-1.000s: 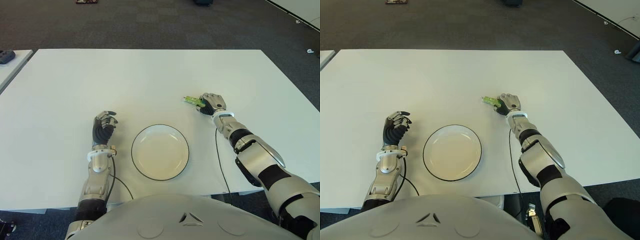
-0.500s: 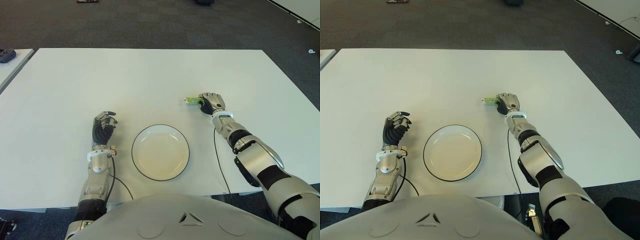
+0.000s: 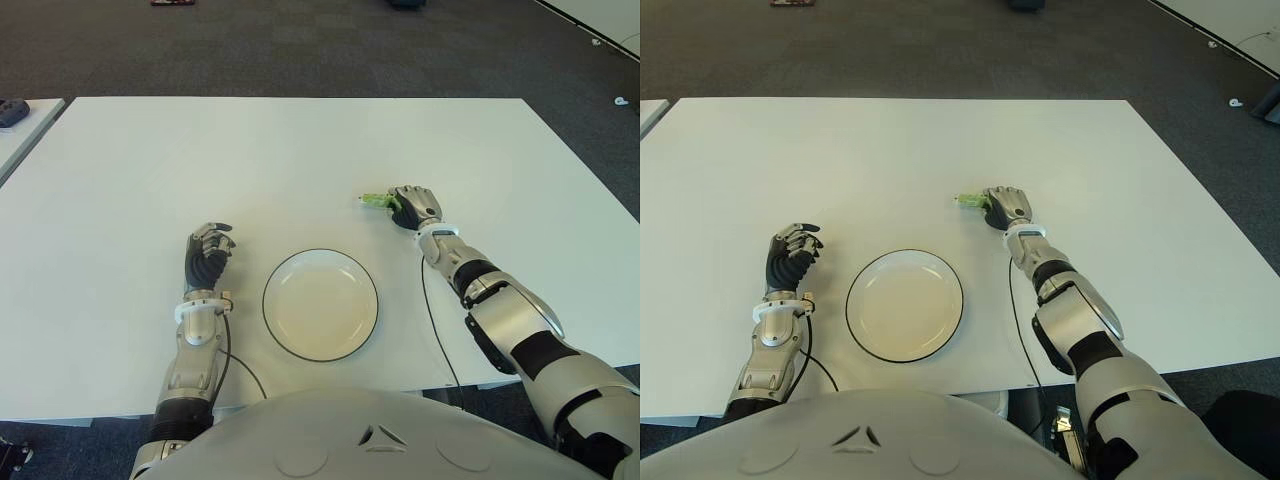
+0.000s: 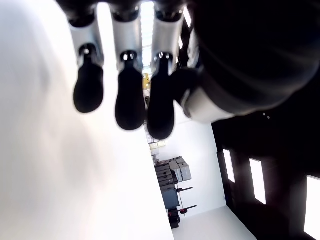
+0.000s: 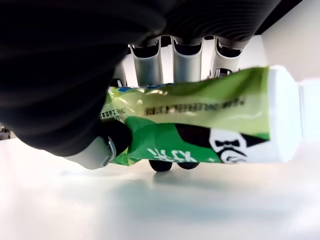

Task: Put the toothpaste on the table into the plate.

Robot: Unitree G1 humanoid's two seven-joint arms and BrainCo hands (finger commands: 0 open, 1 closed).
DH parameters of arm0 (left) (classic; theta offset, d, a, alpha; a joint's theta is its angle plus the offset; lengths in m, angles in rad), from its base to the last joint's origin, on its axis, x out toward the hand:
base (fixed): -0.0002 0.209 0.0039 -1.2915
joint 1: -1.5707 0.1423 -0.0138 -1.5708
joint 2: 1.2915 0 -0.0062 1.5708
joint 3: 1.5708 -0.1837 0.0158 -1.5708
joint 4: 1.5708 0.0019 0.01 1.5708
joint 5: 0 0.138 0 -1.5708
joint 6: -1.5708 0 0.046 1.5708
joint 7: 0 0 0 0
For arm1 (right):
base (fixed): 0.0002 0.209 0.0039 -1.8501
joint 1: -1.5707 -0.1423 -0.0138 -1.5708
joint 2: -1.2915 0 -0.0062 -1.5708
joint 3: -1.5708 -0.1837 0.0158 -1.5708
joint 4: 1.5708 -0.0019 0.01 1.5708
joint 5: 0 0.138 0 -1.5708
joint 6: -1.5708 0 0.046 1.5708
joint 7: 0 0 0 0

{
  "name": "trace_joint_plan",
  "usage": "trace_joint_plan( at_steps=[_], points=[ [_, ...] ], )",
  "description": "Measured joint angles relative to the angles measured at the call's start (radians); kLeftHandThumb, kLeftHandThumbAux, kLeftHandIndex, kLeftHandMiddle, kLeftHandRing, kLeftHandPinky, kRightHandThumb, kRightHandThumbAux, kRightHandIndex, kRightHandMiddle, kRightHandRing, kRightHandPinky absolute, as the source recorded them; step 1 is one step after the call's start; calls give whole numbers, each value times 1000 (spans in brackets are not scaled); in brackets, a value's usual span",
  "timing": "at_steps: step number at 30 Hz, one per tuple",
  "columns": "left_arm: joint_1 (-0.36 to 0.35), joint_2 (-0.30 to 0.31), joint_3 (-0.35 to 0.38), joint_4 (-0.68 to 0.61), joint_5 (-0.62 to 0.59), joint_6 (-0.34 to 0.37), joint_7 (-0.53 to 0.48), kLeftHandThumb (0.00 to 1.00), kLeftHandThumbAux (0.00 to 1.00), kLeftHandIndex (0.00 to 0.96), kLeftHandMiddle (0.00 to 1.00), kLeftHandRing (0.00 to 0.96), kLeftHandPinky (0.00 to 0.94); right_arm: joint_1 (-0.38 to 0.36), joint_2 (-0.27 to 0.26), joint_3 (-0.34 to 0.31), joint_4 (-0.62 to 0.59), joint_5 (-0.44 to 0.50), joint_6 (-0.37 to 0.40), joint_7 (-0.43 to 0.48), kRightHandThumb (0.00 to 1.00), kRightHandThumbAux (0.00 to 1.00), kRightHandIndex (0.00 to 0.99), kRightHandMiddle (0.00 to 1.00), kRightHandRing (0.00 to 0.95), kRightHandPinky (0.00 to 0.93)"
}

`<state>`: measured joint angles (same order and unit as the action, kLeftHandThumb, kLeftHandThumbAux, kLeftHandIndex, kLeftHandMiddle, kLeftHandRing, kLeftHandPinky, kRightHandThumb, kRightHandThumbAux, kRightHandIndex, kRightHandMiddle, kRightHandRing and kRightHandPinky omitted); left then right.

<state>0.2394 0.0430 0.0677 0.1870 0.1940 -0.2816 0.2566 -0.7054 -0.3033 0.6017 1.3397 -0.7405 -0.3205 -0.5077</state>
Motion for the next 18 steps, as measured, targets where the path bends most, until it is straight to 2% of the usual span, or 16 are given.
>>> trace_joint_plan(
  at_steps=[11, 18],
  points=[
    [-4, 0, 5, 1, 1, 0, 1, 709, 715, 437, 708, 698, 678, 1, 1, -1, -1, 0, -28, -2, 704, 727, 437, 670, 686, 688],
    [-5, 0, 5, 1, 2, 5, 1, 707, 715, 436, 692, 685, 639, 2, 1, -15, -9, 3, -56, -8, 705, 725, 439, 733, 736, 765]
  ],
)
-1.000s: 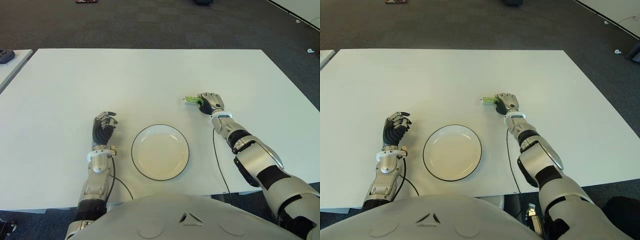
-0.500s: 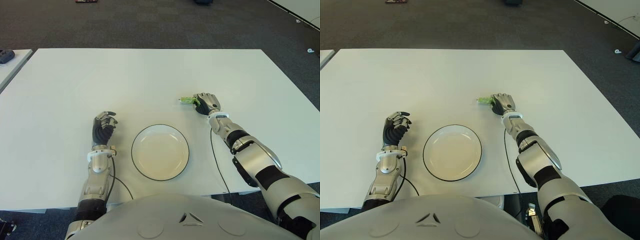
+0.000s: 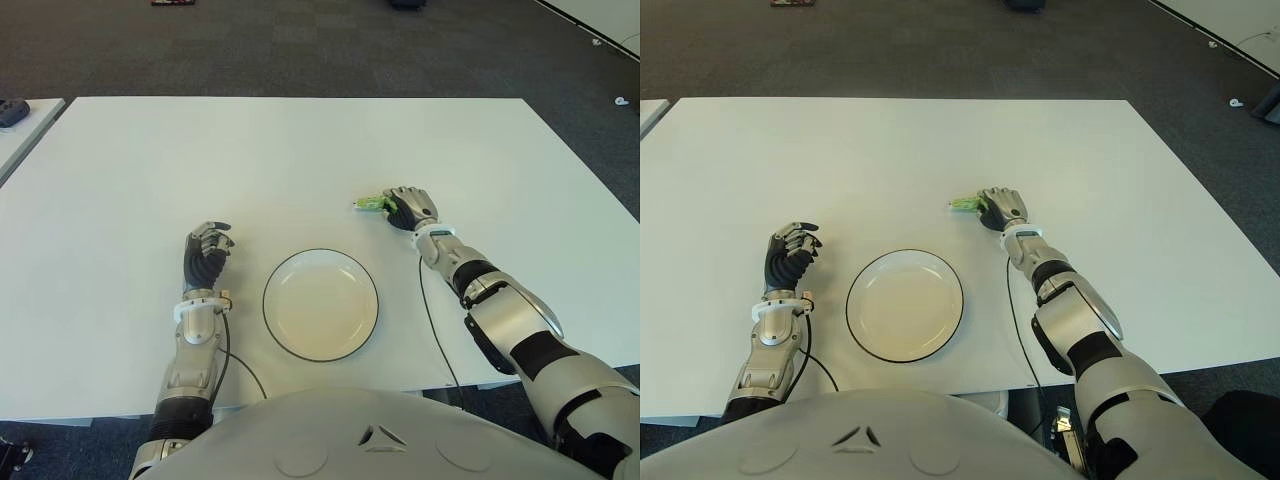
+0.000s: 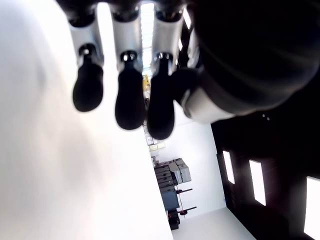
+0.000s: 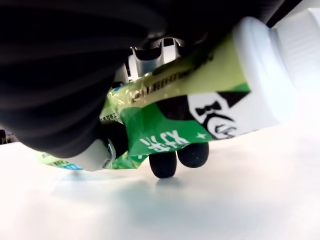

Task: Put the toothpaste on the table into the plate.

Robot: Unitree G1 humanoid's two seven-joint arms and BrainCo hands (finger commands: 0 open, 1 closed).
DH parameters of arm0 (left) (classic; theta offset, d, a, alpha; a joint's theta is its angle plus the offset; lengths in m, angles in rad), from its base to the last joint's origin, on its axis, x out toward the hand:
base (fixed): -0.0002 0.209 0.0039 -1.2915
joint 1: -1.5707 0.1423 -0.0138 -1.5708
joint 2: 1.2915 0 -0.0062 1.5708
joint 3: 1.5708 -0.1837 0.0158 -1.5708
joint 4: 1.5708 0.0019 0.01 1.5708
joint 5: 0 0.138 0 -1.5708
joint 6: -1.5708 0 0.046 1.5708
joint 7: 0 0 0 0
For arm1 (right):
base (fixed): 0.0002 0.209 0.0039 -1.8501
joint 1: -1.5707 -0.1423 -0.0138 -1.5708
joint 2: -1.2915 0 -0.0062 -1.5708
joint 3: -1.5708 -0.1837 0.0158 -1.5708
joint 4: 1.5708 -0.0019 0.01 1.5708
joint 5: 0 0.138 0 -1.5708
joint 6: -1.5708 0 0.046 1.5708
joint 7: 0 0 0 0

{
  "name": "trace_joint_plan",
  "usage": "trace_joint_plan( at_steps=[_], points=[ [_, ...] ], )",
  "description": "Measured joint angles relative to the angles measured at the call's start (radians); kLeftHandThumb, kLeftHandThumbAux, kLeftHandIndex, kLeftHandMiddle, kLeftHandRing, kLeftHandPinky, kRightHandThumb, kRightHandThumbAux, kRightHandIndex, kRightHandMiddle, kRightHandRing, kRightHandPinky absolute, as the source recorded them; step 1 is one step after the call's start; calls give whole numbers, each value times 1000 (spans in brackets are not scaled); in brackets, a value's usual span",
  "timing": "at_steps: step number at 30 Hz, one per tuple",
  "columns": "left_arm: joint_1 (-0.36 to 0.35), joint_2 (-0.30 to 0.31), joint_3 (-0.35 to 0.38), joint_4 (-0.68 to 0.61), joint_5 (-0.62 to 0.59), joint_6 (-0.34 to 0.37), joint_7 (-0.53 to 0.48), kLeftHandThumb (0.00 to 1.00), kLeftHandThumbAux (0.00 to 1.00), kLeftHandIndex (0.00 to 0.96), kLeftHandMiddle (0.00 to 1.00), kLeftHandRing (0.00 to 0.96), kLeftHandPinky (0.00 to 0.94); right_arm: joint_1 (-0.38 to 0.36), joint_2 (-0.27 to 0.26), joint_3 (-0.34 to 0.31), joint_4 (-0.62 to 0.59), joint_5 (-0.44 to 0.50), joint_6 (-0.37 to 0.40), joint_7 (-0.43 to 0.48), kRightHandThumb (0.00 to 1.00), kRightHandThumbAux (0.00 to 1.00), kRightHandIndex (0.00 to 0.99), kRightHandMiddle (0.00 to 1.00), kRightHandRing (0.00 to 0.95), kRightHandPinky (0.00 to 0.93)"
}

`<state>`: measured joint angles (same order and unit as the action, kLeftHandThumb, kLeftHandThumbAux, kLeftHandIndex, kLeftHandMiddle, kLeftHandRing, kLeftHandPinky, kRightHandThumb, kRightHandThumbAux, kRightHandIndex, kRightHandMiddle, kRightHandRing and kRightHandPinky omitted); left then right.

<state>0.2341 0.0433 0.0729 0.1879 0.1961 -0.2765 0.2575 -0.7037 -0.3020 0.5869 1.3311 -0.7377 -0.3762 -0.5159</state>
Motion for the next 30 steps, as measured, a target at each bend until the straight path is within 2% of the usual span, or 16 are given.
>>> trace_joint_plan(
  at_steps=[12, 17, 30],
  points=[
    [-2, 0, -1, 7, 2, 2, 4, 708, 715, 437, 697, 686, 658, 15, -2, -56, -99, 20, -121, -103, 708, 721, 440, 827, 825, 844],
    [0, 1, -1, 7, 1, 5, 4, 707, 716, 436, 672, 666, 622, 38, -13, -75, -174, 31, -165, -125, 708, 721, 440, 844, 839, 846],
    [-6, 1, -5, 16, -1, -15, 7, 708, 716, 436, 678, 667, 640, 163, -56, -133, -508, 75, -337, -54, 708, 721, 439, 859, 850, 845]
  ],
)
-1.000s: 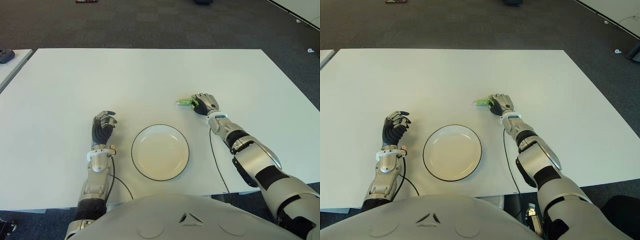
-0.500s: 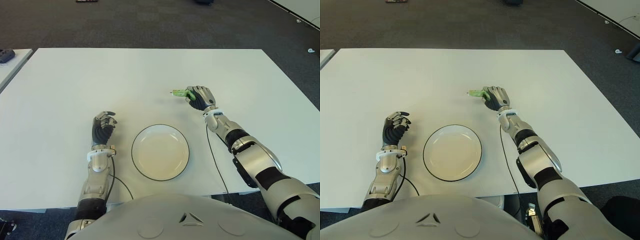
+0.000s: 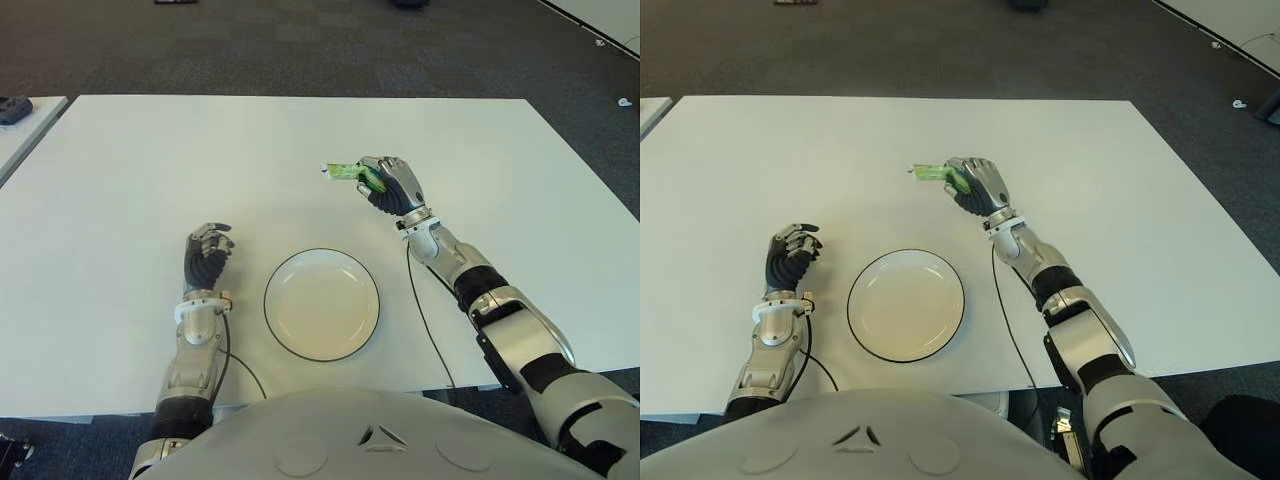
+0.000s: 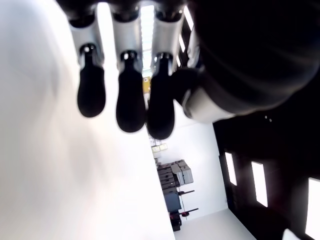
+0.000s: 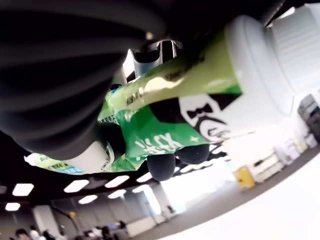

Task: Put the toothpaste on the table into the plate.

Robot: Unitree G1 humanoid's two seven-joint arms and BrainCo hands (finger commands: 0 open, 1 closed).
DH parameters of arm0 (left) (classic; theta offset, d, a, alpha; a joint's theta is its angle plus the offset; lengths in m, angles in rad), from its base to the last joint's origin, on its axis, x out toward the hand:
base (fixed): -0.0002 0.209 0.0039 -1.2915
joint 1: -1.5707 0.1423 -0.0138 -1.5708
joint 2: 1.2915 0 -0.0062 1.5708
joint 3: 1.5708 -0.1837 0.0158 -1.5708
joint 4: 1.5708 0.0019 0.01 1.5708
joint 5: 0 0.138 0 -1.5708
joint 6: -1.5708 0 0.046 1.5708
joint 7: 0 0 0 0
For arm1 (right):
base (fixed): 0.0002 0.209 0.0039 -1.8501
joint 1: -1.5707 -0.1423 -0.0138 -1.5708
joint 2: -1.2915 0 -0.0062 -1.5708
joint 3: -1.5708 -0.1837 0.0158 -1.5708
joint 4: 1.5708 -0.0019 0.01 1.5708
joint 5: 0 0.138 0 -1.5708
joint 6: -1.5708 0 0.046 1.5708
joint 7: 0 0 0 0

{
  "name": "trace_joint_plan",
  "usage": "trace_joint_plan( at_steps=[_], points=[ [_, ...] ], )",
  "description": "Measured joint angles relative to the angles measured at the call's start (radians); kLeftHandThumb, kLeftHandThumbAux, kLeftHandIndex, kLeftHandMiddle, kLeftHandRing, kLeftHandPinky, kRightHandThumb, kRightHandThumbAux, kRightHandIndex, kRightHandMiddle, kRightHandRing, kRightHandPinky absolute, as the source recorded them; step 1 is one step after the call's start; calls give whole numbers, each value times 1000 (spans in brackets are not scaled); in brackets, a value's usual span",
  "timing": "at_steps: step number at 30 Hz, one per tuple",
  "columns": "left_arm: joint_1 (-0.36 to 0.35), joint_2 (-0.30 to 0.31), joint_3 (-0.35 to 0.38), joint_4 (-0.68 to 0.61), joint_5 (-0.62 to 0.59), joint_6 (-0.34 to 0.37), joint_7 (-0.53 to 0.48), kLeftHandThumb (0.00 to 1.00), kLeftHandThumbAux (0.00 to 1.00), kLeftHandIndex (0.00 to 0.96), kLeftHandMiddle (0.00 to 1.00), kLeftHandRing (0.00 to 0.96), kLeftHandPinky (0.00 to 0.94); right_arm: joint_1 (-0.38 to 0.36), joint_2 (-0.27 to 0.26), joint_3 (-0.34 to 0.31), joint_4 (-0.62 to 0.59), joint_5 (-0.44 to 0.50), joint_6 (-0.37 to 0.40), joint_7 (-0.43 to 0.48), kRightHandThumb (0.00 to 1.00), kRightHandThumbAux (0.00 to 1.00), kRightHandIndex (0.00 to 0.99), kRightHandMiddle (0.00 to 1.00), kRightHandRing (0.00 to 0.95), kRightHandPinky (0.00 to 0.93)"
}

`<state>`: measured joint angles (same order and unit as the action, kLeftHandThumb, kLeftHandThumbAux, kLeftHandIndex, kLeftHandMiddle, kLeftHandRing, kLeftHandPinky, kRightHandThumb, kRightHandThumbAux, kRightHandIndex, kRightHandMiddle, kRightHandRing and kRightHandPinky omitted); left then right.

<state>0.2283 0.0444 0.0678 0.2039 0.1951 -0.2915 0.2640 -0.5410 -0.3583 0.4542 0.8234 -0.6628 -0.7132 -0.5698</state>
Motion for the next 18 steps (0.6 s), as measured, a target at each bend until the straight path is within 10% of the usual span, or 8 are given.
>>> trace_joint_plan(
  at_steps=[18],
  points=[
    [-5, -6, -4, -10, 1, 17, 0, 709, 716, 436, 698, 687, 662, 104, -20, 7, -221, -5, -240, 119, 709, 721, 440, 860, 850, 839]
  ],
)
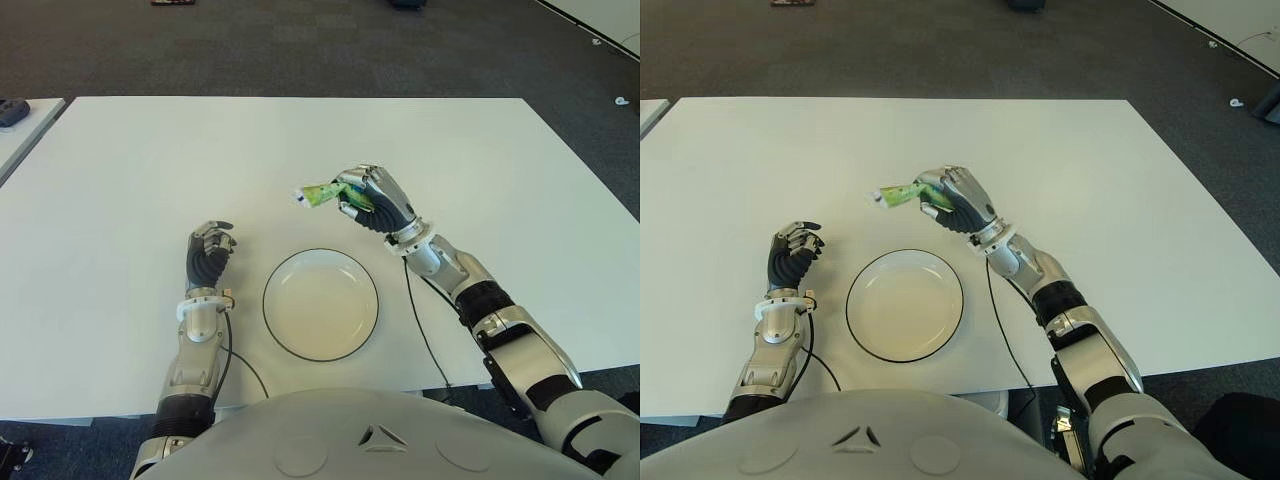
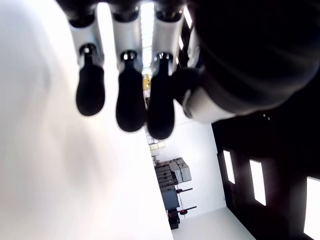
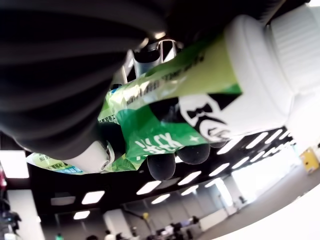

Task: Put the toothpaste on the table into the plate.

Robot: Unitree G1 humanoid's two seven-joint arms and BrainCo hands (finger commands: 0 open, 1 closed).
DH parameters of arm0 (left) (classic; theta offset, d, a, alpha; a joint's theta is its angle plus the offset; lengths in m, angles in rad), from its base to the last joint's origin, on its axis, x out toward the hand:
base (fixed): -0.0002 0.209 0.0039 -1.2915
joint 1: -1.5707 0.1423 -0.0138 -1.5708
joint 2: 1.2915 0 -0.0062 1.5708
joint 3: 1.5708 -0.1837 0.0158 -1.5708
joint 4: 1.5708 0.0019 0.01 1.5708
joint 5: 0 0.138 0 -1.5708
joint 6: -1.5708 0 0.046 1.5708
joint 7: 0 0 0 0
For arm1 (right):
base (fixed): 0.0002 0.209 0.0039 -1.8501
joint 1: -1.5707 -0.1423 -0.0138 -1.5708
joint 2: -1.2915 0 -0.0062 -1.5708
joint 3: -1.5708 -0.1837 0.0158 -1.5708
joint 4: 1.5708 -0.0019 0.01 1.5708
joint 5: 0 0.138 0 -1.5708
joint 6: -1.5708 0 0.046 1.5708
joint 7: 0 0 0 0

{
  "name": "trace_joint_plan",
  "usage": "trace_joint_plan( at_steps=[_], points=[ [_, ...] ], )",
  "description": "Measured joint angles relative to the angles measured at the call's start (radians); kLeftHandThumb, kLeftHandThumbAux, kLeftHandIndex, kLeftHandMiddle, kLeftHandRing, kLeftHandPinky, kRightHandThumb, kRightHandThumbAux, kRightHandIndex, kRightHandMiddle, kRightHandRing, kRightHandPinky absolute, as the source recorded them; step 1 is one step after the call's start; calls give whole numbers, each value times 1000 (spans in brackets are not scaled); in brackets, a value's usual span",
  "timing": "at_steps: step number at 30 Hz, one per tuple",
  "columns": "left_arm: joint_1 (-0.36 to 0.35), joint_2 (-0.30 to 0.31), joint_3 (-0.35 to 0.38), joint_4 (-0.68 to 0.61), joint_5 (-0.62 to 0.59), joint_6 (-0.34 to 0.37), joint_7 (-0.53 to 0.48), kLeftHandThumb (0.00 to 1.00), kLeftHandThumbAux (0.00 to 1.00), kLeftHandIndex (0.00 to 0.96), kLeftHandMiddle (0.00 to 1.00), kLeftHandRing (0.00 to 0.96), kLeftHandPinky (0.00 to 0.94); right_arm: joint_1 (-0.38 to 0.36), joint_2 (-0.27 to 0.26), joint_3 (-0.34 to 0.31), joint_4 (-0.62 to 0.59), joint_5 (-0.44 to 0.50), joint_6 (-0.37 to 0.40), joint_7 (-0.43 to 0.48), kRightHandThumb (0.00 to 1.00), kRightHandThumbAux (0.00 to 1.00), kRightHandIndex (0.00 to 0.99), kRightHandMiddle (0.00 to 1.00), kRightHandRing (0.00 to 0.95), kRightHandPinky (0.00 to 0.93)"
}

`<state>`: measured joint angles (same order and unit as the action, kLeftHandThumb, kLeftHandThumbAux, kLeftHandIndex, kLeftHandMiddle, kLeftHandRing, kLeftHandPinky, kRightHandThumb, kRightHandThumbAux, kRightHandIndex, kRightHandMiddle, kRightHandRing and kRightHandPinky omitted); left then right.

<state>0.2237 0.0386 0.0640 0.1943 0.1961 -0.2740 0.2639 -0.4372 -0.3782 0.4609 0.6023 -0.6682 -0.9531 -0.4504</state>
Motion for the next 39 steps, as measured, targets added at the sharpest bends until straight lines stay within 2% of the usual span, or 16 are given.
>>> trace_joint_plan(
  at_steps=[12, 17, 25, 30, 32, 35, 36, 37, 38, 39],
  points=[
    [0, -1, 1, -1, 1, 8, 0, 708, 715, 436, 691, 685, 655, 51, -34, 34, -91, 9, -103, 214, 710, 718, 440, 879, 858, 863],
    [1, -1, 0, -1, 1, 17, 0, 708, 715, 436, 677, 672, 640, 67, -34, 35, -123, -13, -121, 239, 713, 717, 440, 905, 884, 893],
    [2, -1, -1, 0, 4, 16, 0, 708, 715, 436, 676, 671, 649, 82, -37, 49, -148, -83, -123, 277, 713, 717, 440, 900, 889, 880],
    [2, -1, -1, 1, 4, 2, 0, 708, 715, 436, 686, 680, 662, 72, -67, 65, -194, -97, -91, 390, 704, 719, 440, 833, 836, 813],
    [2, -1, -1, 2, 4, -5, 0, 708, 715, 436, 687, 682, 661, 67, -86, 66, -213, -93, -77, 441, 693, 725, 430, 664, 684, 689],
    [2, -1, -1, 2, 4, -8, 0, 708, 715, 436, 689, 684, 662, 63, -111, 66, -255, -69, -43, 530, 682, 730, 419, 513, 546, 575],
    [2, -1, -1, 2, 4, -9, 0, 708, 715, 436, 690, 684, 664, 63, -119, 66, -273, -55, -26, 565, 579, 733, 393, 484, 517, 550],
    [2, -1, -1, 2, 4, -9, 0, 708, 715, 436, 691, 686, 668, 63, -125, 67, -290, -45, -8, 600, 406, 746, 354, 442, 475, 513],
    [2, -1, -1, 2, 4, -9, 0, 708, 715, 436, 691, 686, 666, 63, -130, 68, -307, -31, 11, 633, 285, 744, 311, 389, 422, 464],
    [2, -1, -1, 2, 4, -9, 0, 708, 715, 436, 692, 686, 666, 63, -134, 68, -322, -23, 28, 662, 242, 743, 295, 370, 402, 447]
  ],
)
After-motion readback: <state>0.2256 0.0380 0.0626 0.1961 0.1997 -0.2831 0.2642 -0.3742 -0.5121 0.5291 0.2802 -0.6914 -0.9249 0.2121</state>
